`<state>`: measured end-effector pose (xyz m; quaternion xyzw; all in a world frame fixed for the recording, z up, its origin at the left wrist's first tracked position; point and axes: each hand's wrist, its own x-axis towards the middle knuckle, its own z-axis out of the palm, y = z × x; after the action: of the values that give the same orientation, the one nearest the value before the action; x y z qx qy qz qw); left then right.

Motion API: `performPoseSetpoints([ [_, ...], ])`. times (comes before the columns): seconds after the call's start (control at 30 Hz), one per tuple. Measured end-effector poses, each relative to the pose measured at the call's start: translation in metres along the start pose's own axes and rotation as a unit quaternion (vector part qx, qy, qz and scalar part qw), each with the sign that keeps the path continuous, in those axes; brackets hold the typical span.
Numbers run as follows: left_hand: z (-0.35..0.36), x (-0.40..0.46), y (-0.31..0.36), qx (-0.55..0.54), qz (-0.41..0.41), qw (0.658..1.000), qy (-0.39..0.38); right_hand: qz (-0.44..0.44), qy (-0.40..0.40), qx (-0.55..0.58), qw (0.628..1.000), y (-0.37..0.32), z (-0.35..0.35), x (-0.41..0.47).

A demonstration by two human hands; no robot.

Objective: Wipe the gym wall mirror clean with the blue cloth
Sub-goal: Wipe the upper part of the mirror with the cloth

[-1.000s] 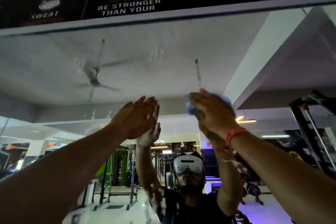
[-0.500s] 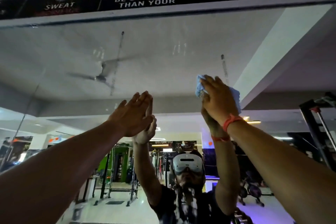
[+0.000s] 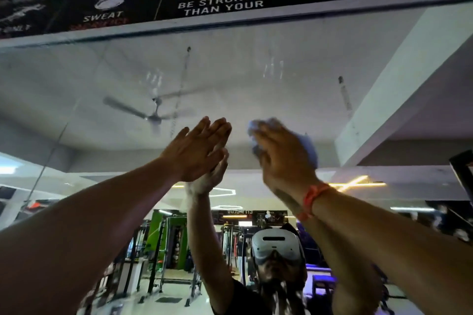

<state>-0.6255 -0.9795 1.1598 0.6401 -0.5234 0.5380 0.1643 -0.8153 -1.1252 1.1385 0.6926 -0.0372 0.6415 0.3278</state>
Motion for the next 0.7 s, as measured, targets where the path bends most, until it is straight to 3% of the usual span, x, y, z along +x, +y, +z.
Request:
performPoseSetpoints([
  [0.07, -0.001, 0.008, -0.005, -0.003, 0.005, 1.000, 0.013, -0.126, -0.077, 0.040, 0.988, -0.004, -0.003, -0.007],
  [0.13, -0.005, 0.017, -0.010, 0.009, 0.010, 1.000, 0.019, -0.168, -0.127, 0.014, 0.978, 0.024, -0.022, 0.011],
  [0.2, -0.011, 0.022, -0.012, 0.021, 0.017, 1.000, 0.015, -0.104, -0.076, -0.047, 0.991, 0.064, -0.034, 0.044],
  [0.3, -0.017, 0.034, -0.011, 0.026, 0.016, 0.999, 0.015, 0.105, 0.017, -0.069, 0.992, 0.082, -0.029, 0.081],
  [0.37, -0.021, 0.047, -0.015, 0.014, 0.002, 1.000, 0.023, 0.102, 0.036, -0.048, 0.993, 0.057, 0.001, 0.090],
  [0.5, -0.025, 0.067, -0.020, 0.005, 0.008, 0.999, 0.035, -0.073, -0.071, -0.056, 0.993, 0.046, -0.003, 0.085],
  [0.57, -0.027, 0.074, -0.023, 0.001, 0.017, 0.999, 0.038, -0.027, -0.066, -0.081, 0.994, 0.070, -0.030, 0.101],
  [0.7, -0.030, 0.088, -0.032, -0.008, 0.027, 0.999, 0.035, 0.174, 0.022, -0.149, 0.973, 0.104, -0.033, 0.132],
])
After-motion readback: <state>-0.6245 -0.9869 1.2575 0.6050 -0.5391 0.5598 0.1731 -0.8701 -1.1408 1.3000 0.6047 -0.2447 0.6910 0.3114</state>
